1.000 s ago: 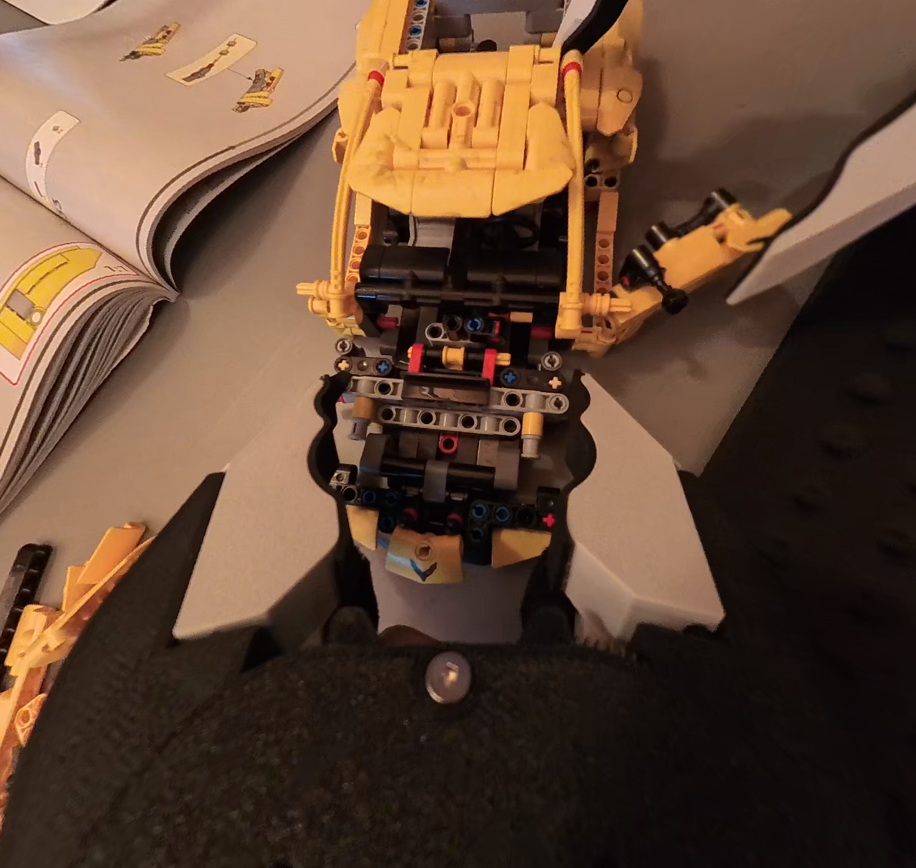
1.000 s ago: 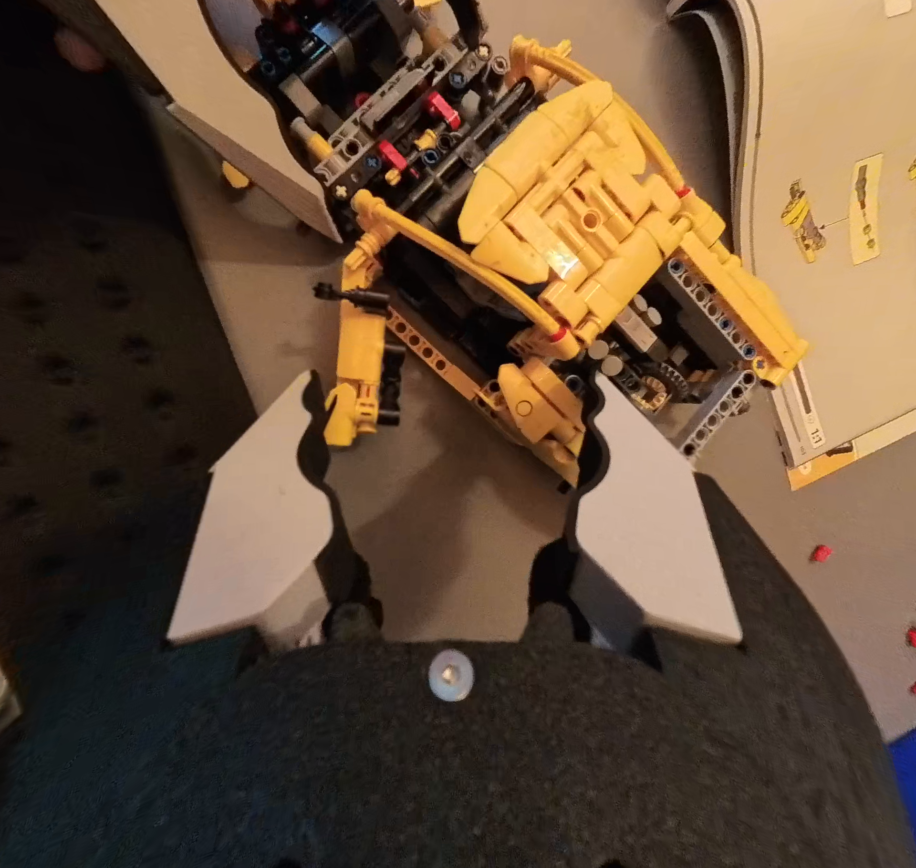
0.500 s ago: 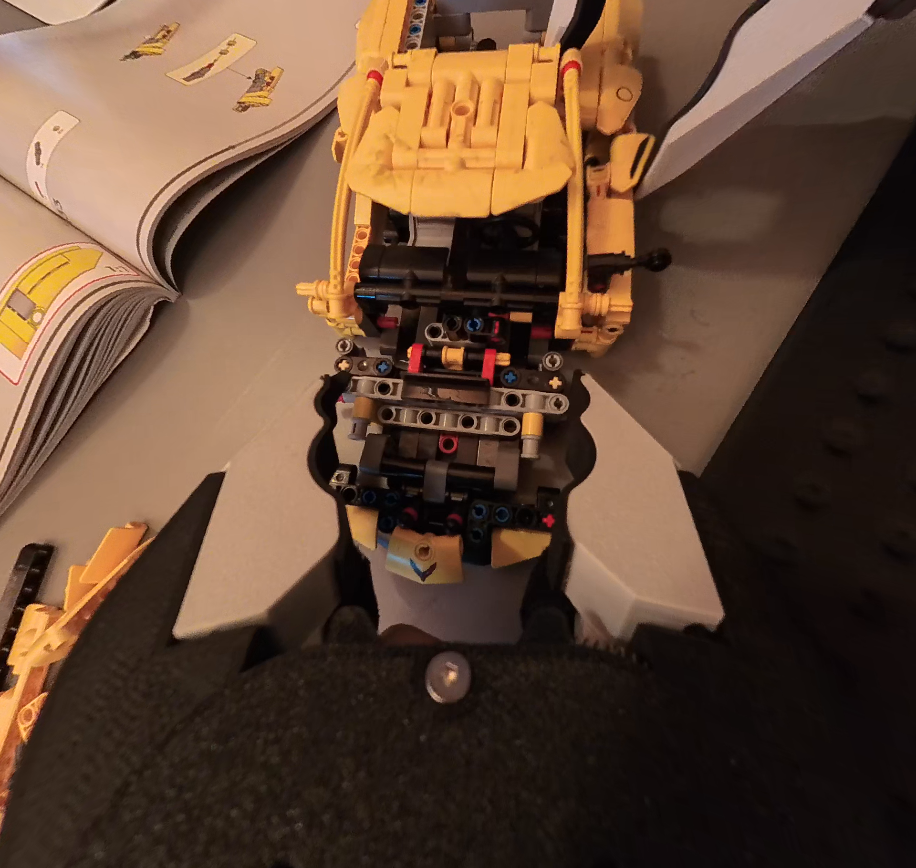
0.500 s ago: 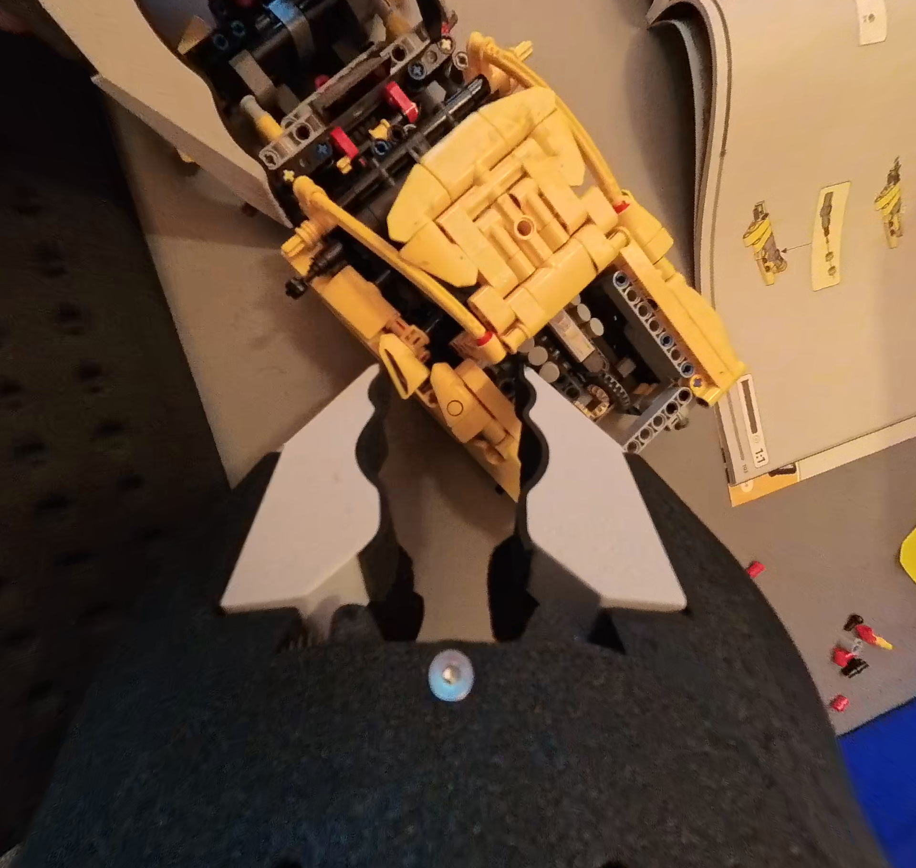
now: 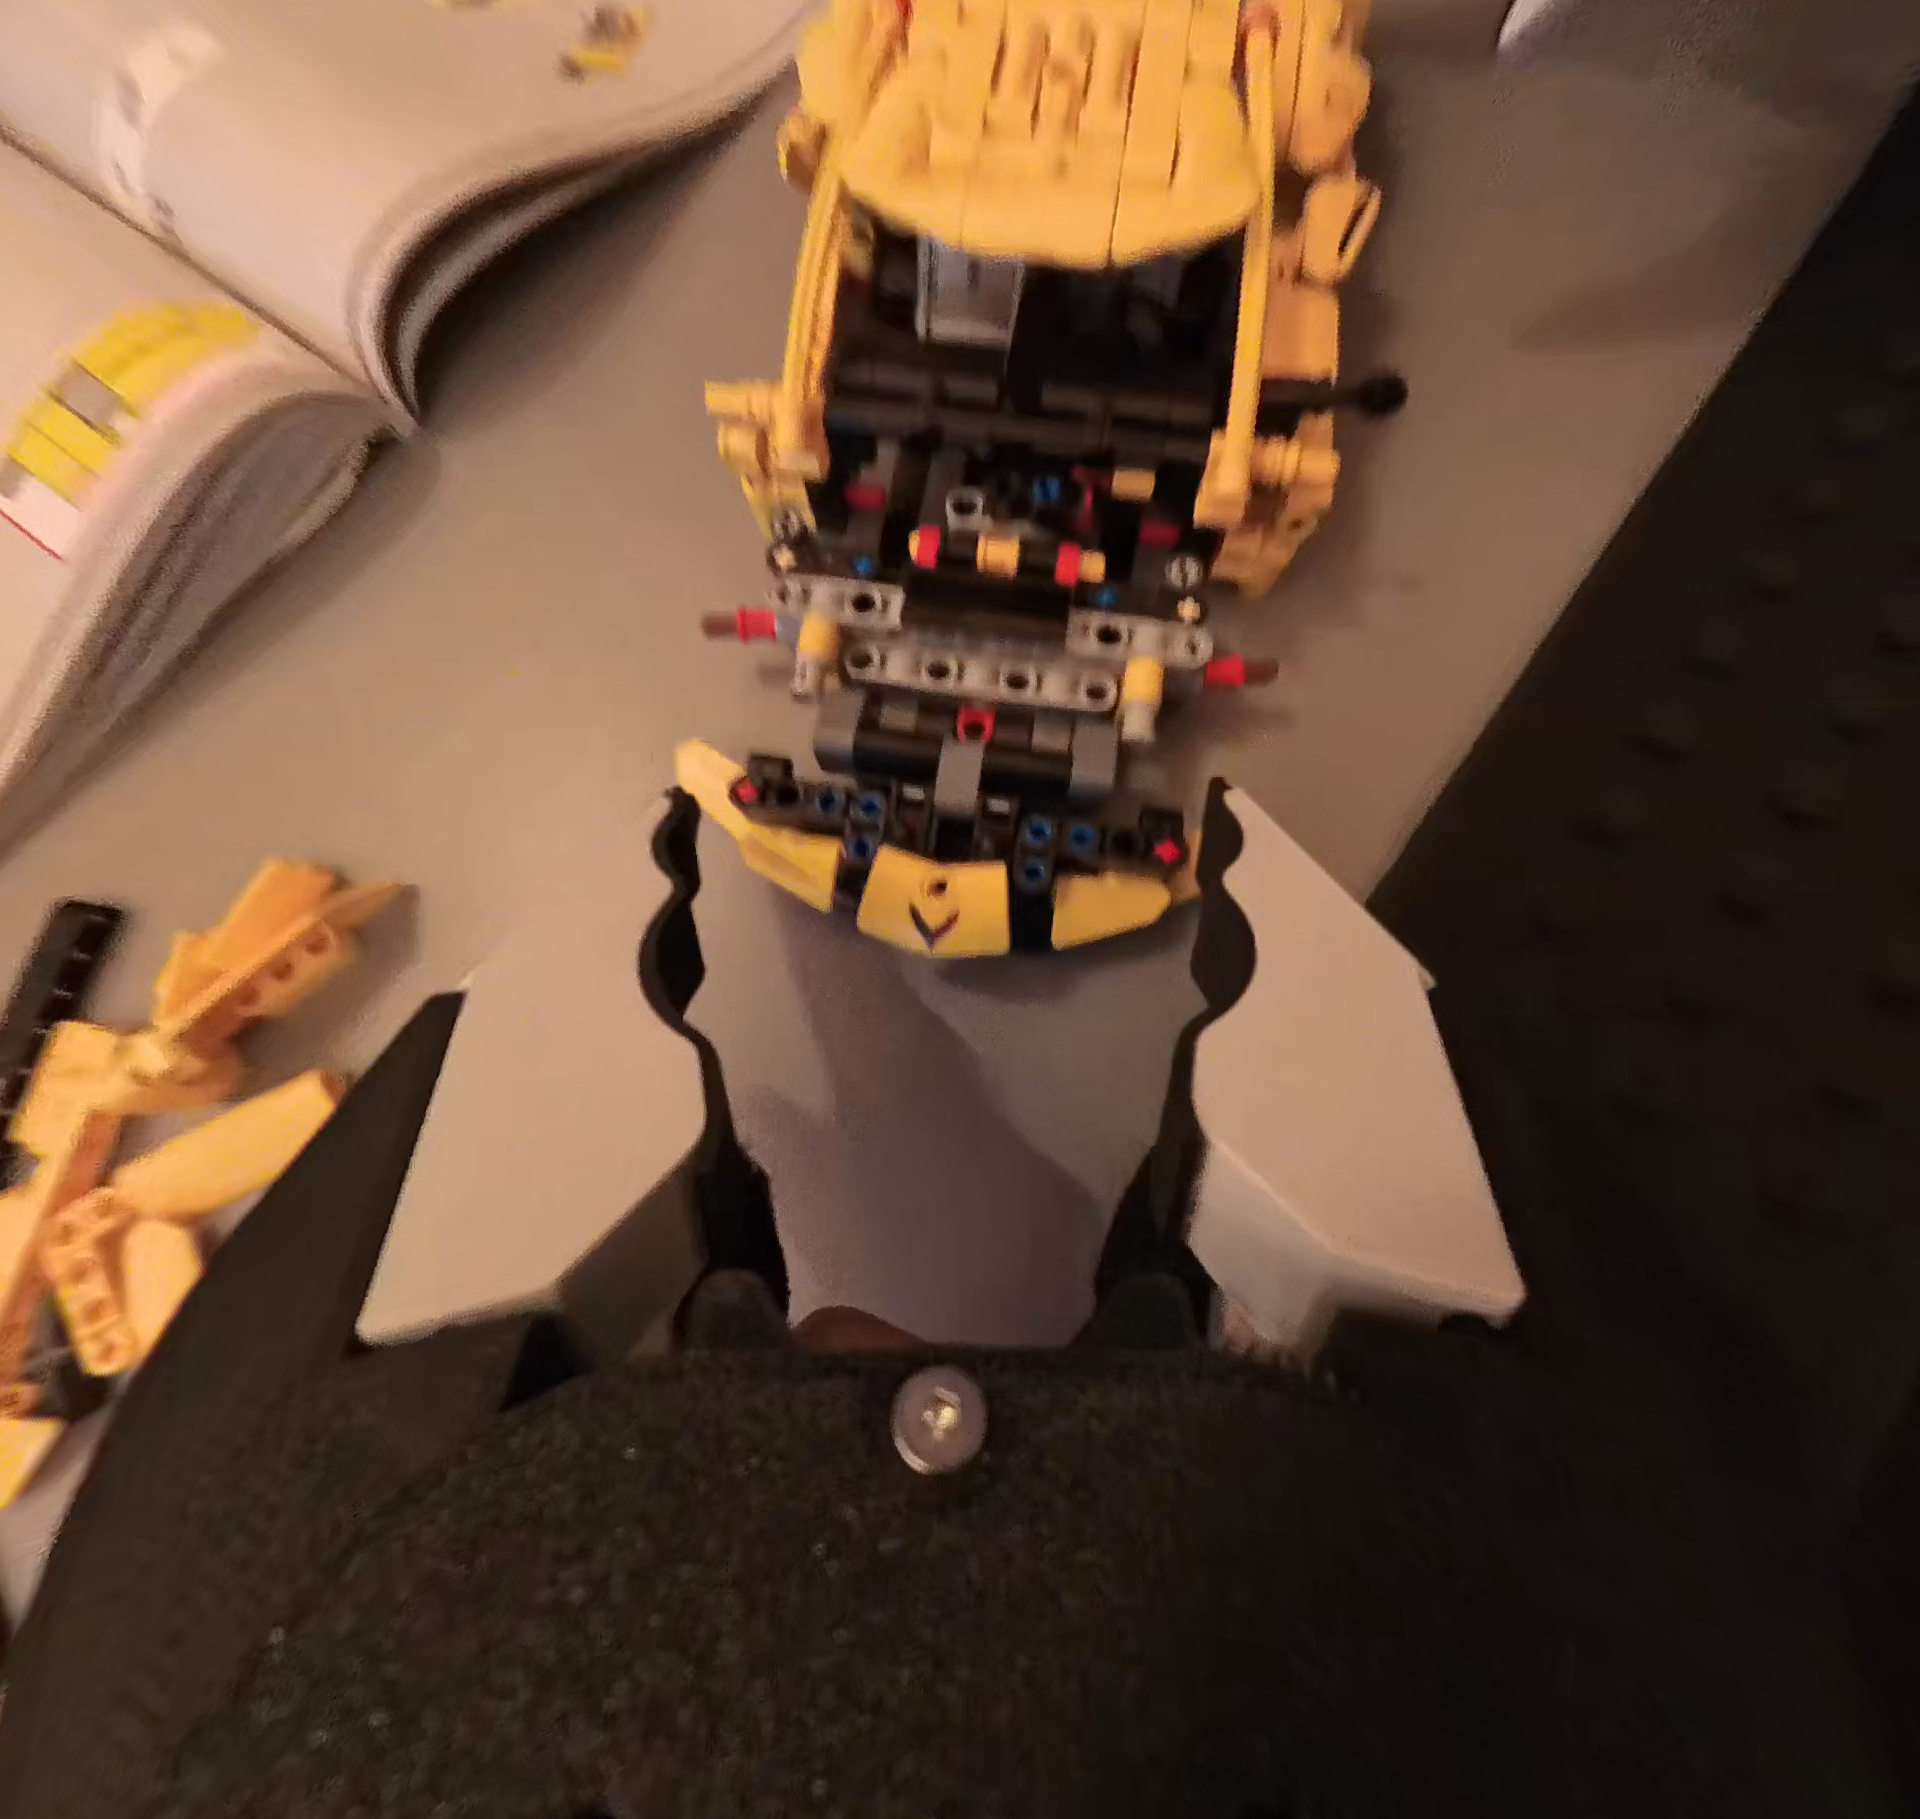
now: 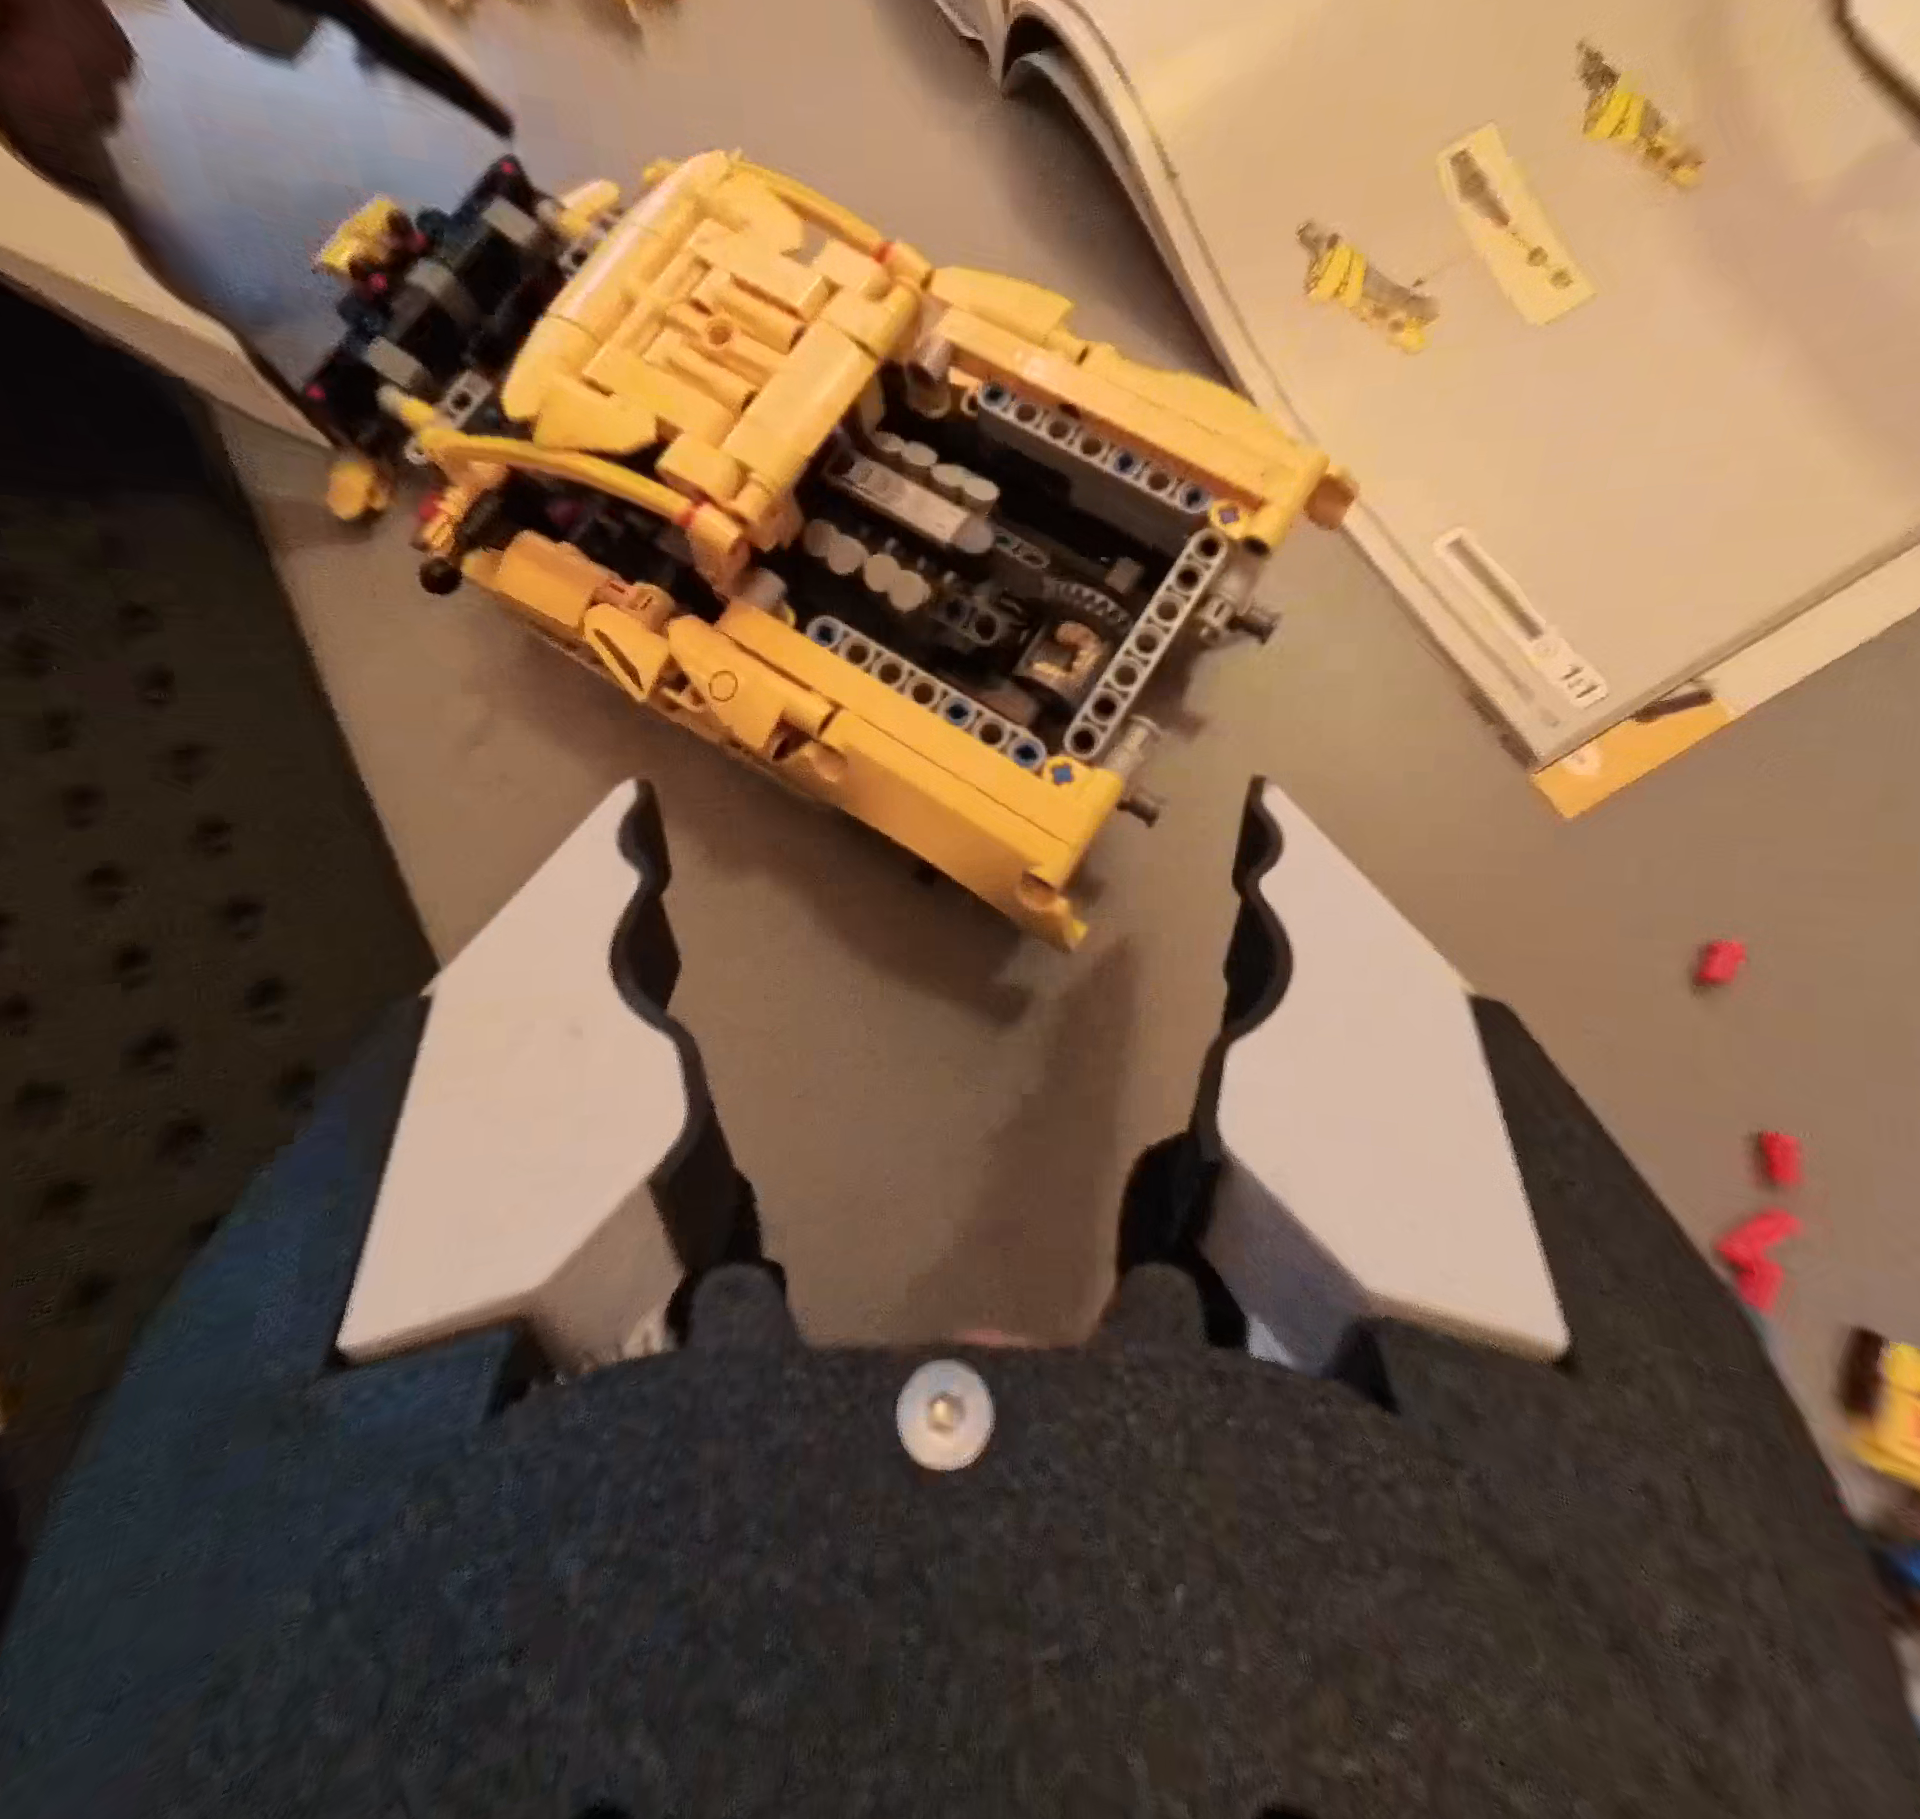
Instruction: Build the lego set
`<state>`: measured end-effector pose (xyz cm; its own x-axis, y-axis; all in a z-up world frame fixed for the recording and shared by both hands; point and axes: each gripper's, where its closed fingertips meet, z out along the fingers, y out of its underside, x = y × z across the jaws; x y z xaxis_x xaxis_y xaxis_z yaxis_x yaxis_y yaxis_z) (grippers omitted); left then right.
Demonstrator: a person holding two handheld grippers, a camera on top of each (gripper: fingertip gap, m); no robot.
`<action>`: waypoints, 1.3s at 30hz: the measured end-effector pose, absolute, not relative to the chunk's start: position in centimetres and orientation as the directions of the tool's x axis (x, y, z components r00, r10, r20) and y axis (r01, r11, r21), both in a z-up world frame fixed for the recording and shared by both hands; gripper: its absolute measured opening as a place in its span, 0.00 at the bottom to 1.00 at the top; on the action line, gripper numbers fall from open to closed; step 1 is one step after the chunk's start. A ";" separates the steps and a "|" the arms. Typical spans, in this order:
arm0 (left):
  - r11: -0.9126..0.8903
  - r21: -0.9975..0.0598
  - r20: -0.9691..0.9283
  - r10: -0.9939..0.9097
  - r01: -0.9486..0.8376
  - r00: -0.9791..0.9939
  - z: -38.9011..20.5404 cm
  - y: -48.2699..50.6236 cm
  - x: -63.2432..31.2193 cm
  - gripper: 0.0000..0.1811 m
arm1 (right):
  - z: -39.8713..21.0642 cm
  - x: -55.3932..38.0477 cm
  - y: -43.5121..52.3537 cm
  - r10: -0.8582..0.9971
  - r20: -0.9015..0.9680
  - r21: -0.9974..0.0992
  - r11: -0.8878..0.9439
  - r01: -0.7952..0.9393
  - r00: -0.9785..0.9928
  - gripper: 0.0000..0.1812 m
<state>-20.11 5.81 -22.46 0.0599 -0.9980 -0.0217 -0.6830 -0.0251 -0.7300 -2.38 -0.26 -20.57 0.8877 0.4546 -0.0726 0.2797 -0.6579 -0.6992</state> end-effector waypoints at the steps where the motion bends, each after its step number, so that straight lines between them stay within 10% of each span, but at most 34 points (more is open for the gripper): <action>1: -0.033 -0.715 -0.001 -0.999 -0.698 0.049 -23.1 5.6 -20.5 0.53 | -21.0 -2.6 -0.3 0.452 -0.148 -0.706 -0.671 0.226 0.879 0.59; 15: 0.061 -0.636 -0.150 -0.988 -0.769 0.045 -23.9 11.3 -18.1 0.45 | -22.7 -1.7 -0.5 0.272 -0.113 -0.703 -0.701 0.117 0.956 0.33; 31: -0.022 -0.656 -0.083 -0.991 -0.755 0.101 -23.5 15.0 -17.2 0.41 | -22.0 -2.2 1.1 0.189 -0.216 -0.717 -0.697 -0.023 0.958 0.36; 39: -0.304 -0.892 0.172 -0.913 -0.336 0.369 -12.9 21.0 -22.4 0.40 | -11.0 0.2 1.4 0.270 -0.128 -0.841 -0.540 0.040 0.954 0.45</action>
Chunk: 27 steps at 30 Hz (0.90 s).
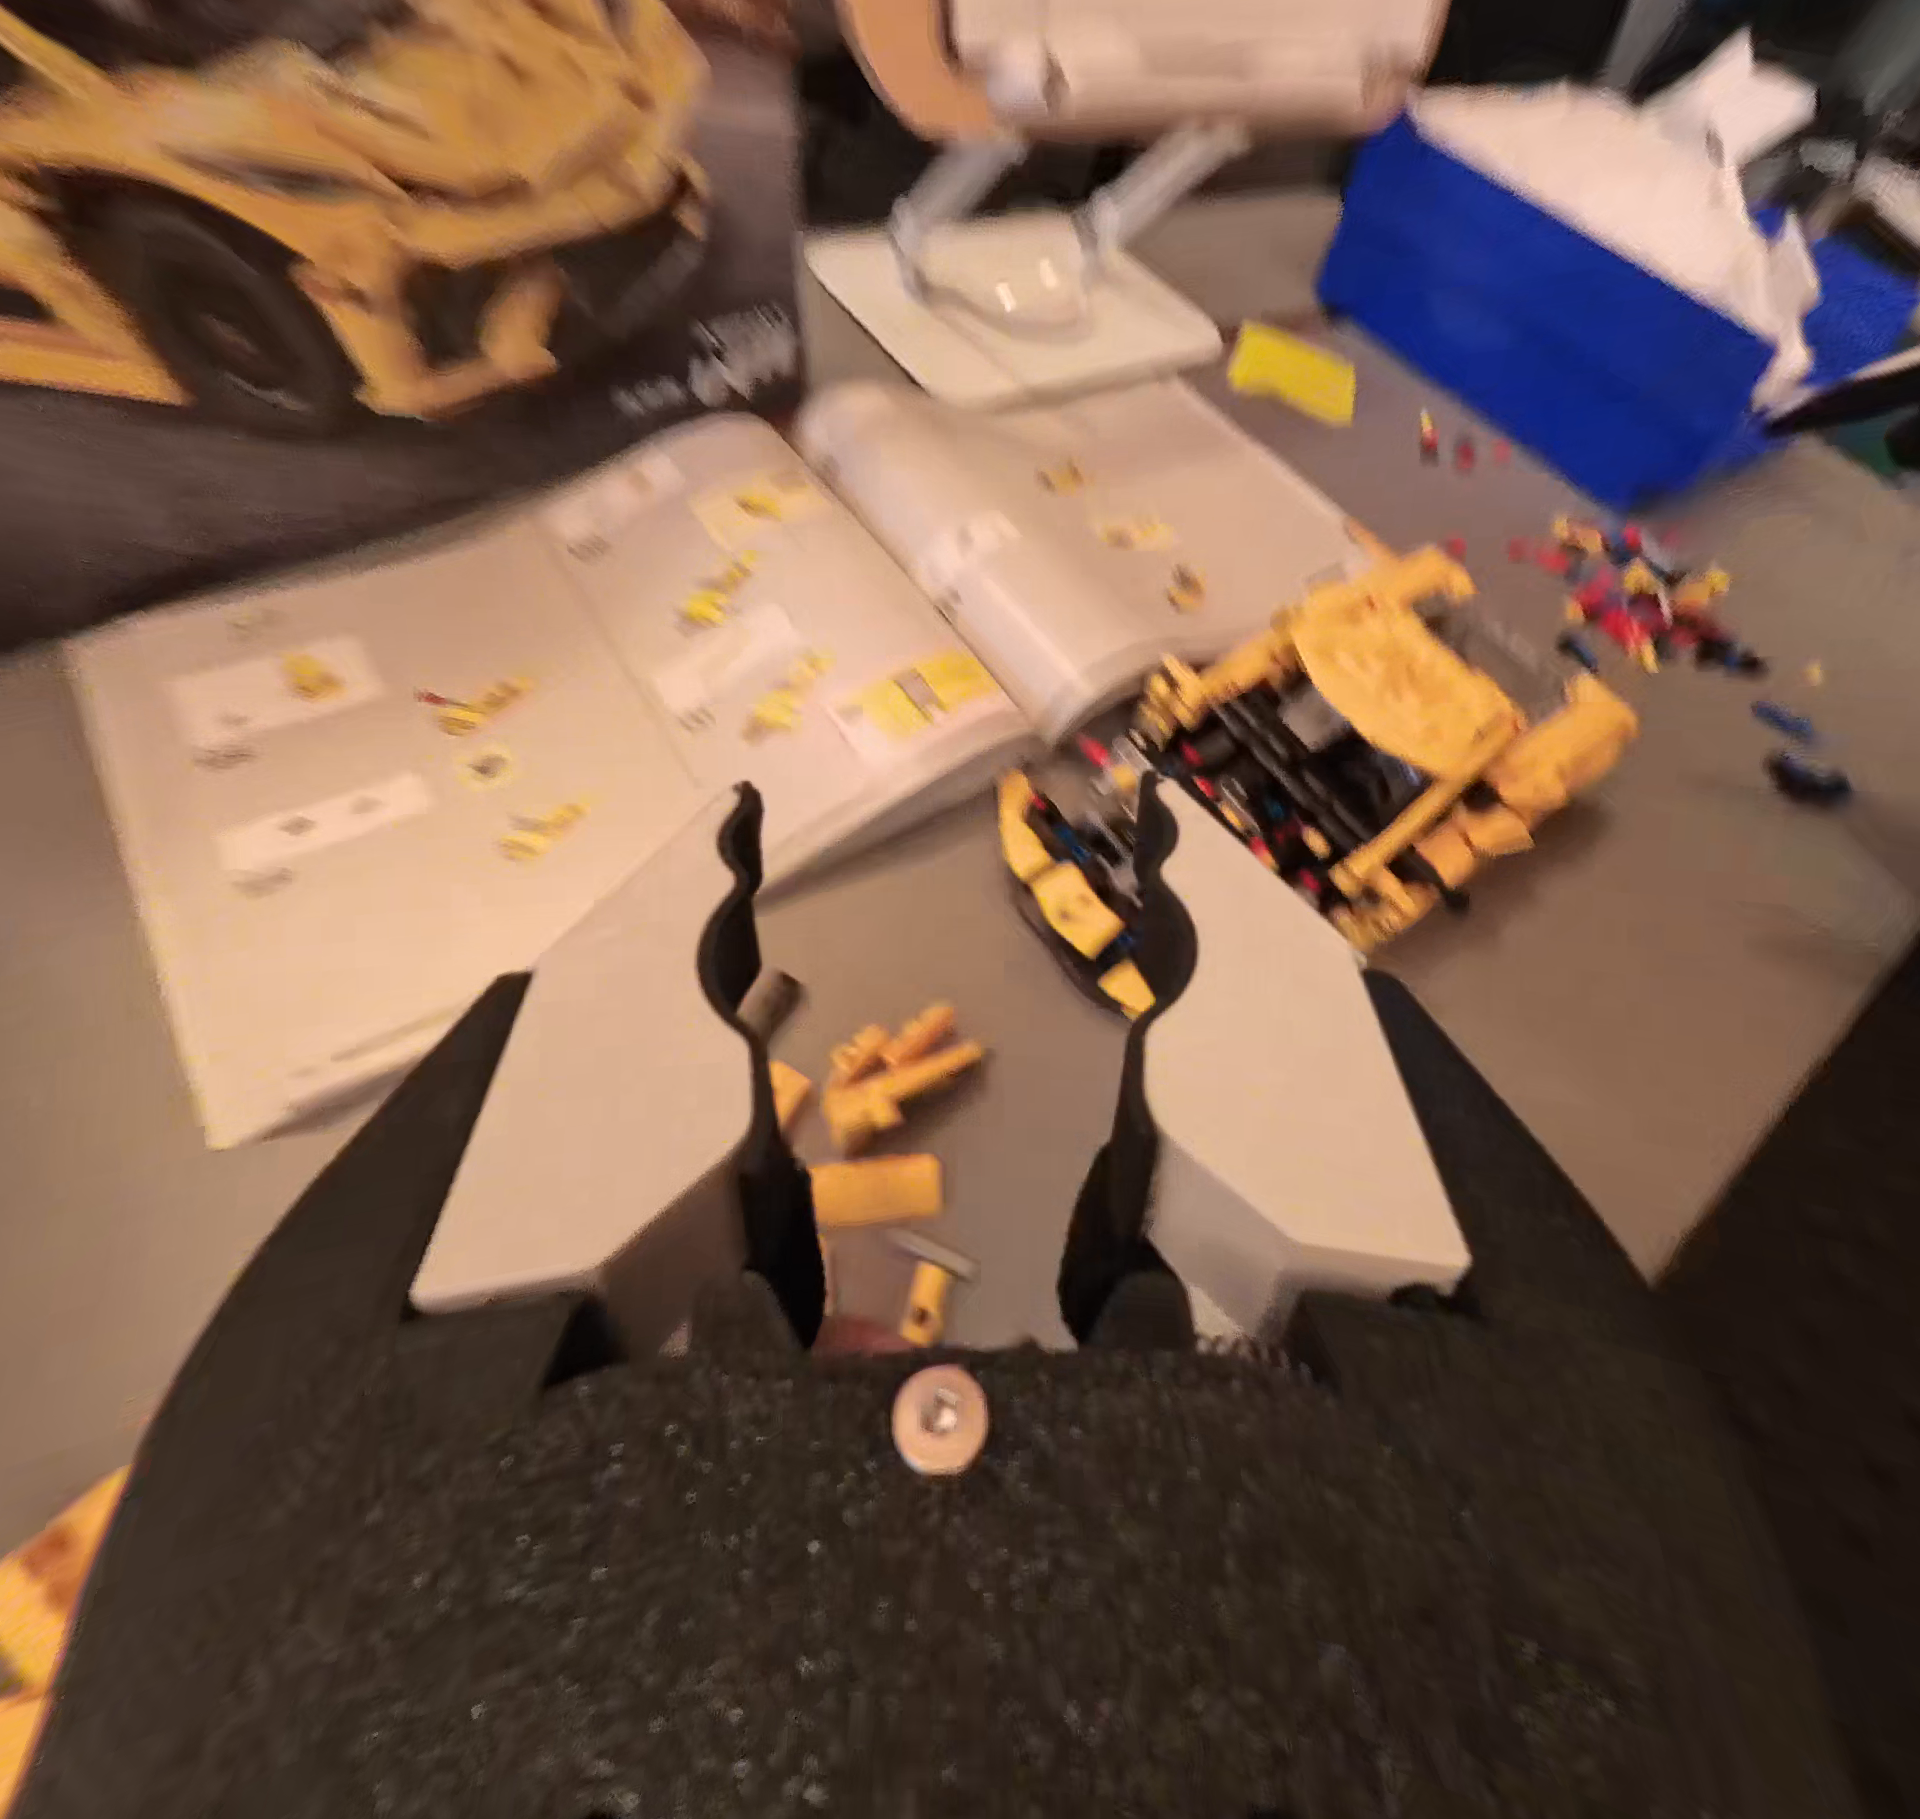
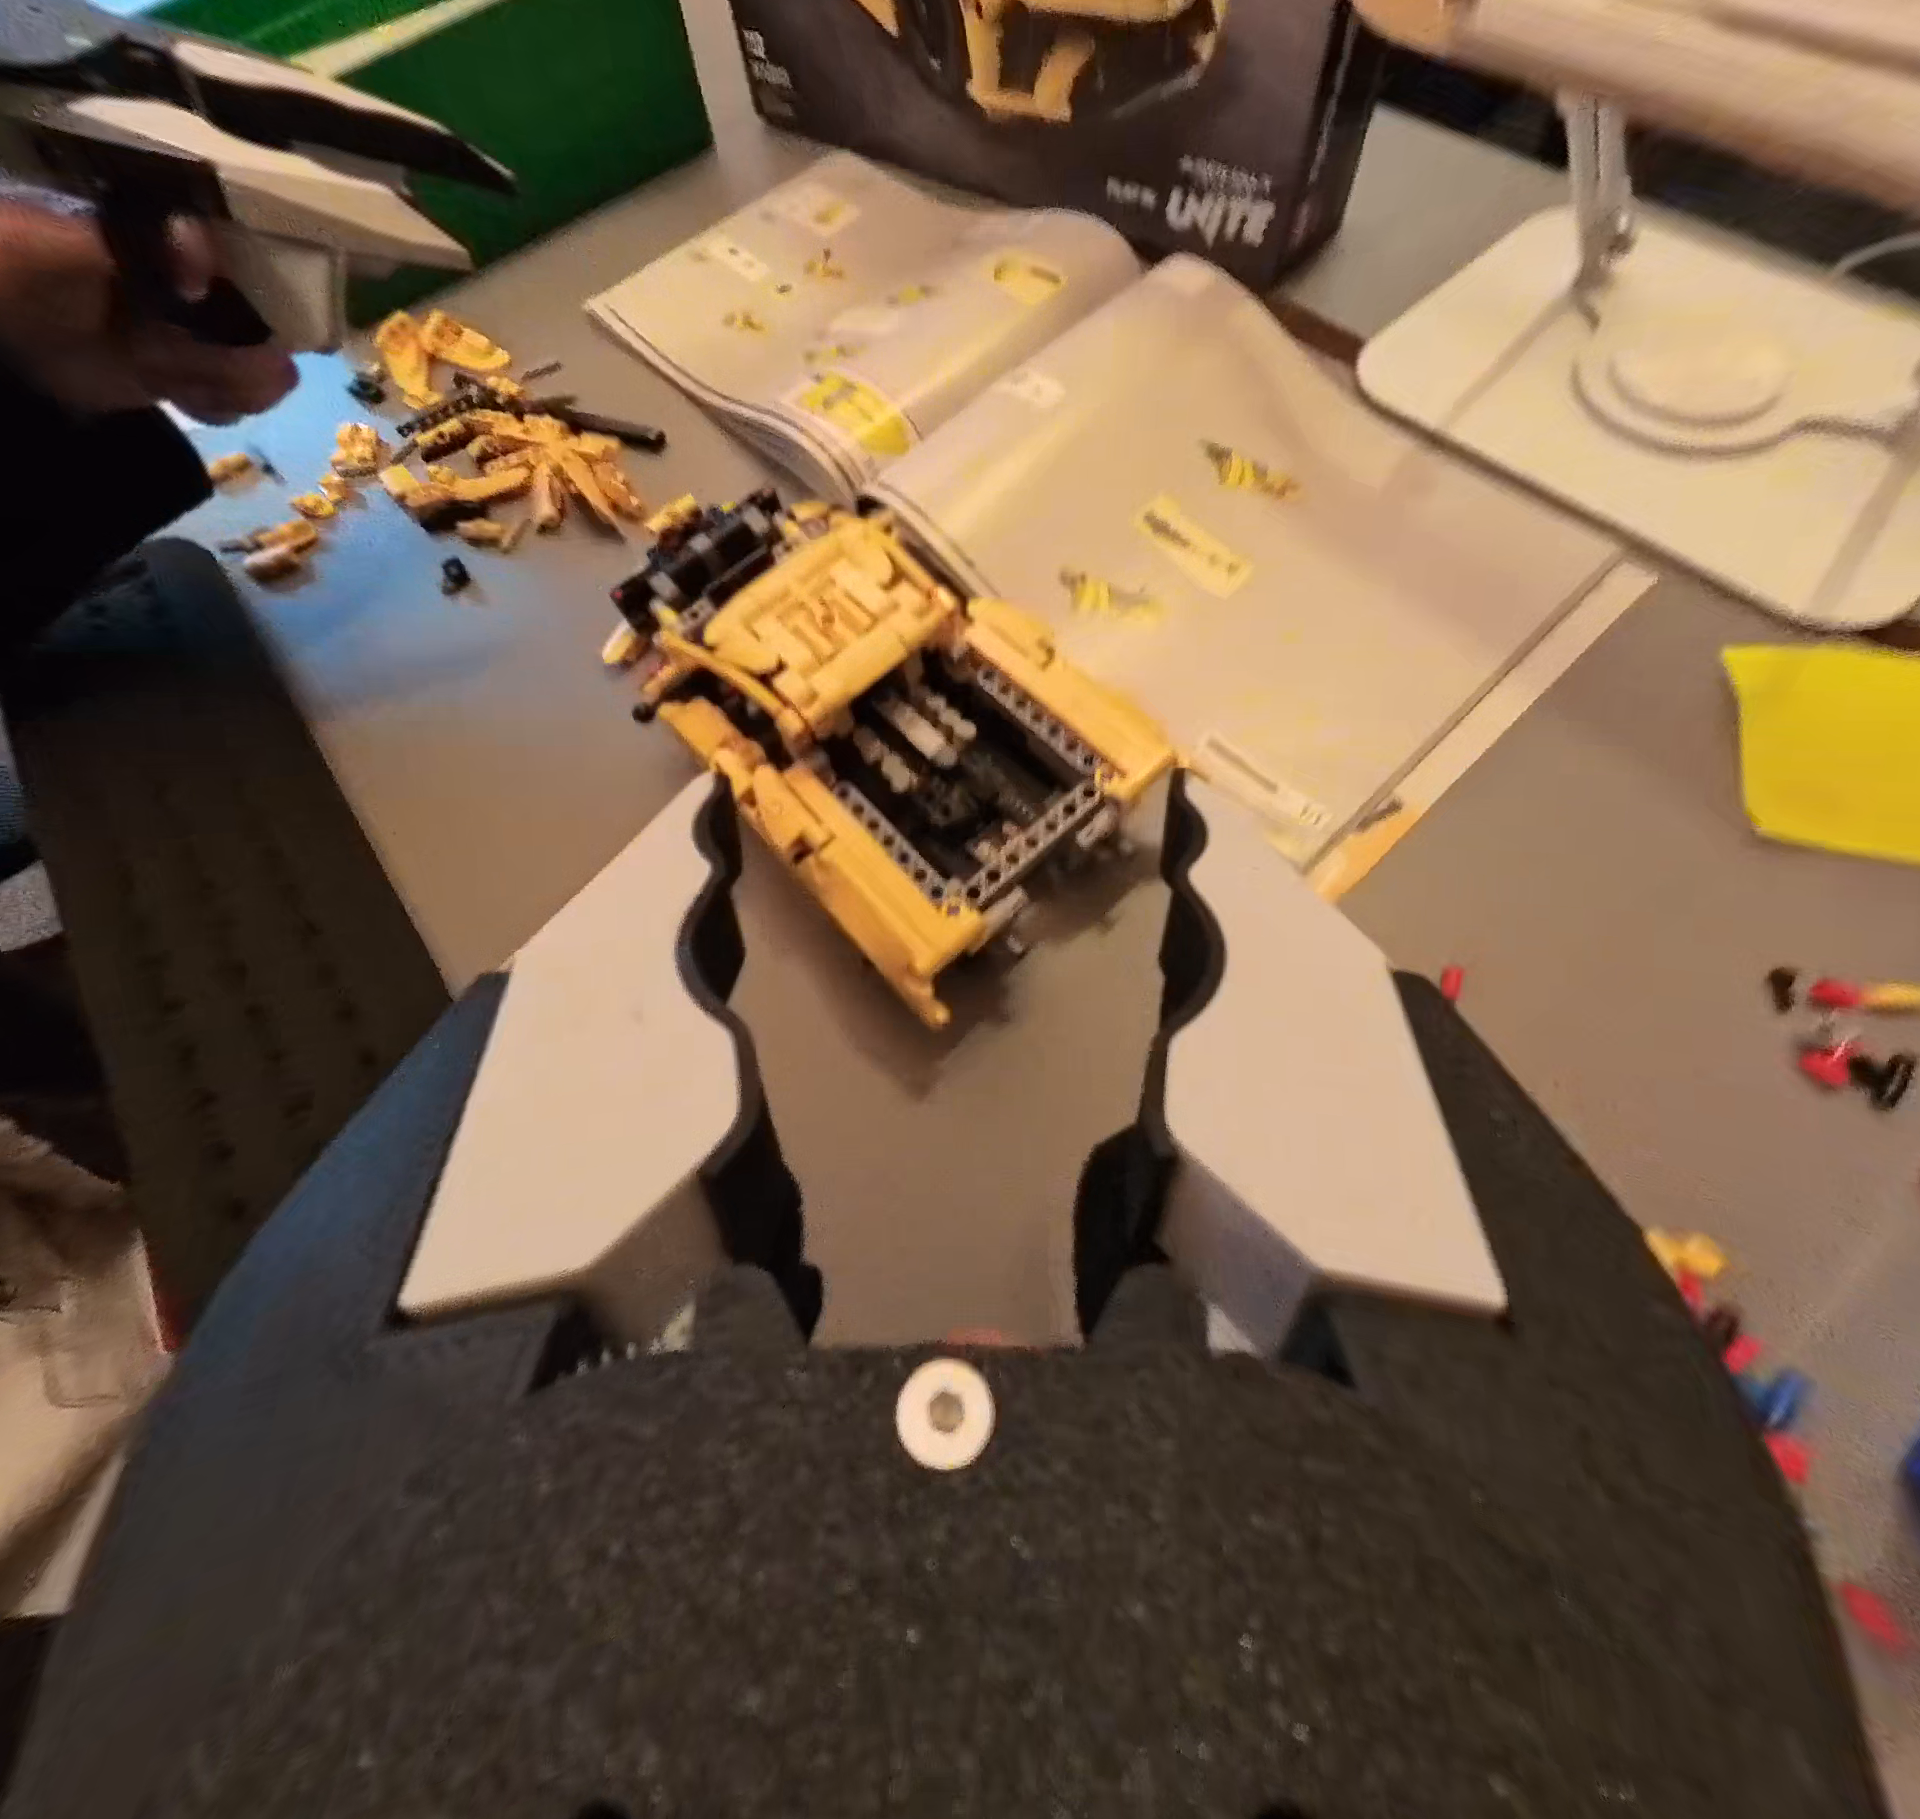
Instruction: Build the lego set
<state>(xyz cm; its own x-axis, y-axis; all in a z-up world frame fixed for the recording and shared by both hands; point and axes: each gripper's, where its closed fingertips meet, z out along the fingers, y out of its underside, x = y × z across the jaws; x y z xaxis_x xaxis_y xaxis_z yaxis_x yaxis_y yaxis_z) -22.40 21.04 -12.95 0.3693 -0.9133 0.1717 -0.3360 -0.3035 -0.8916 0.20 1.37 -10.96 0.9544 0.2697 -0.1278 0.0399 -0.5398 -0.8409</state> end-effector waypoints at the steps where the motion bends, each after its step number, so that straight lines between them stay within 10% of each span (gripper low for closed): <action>1: -0.291 -0.911 0.162 -0.904 -0.292 0.395 -12.0 22.6 -22.8 0.40 | -9.4 0.2 2.7 0.303 -0.095 -0.857 -0.510 0.077 0.948 0.45; 9: -0.270 -0.960 0.170 -0.780 -0.079 0.603 -11.6 31.3 -23.5 0.40 | -7.2 0.4 13.6 0.305 0.044 -0.926 -0.346 0.154 0.951 0.47; 27: -0.346 -0.903 0.057 -0.684 -0.255 0.728 -16.3 34.1 -27.5 0.32 | -12.3 4.8 13.4 0.115 -0.065 -0.952 -0.304 -0.028 0.991 0.22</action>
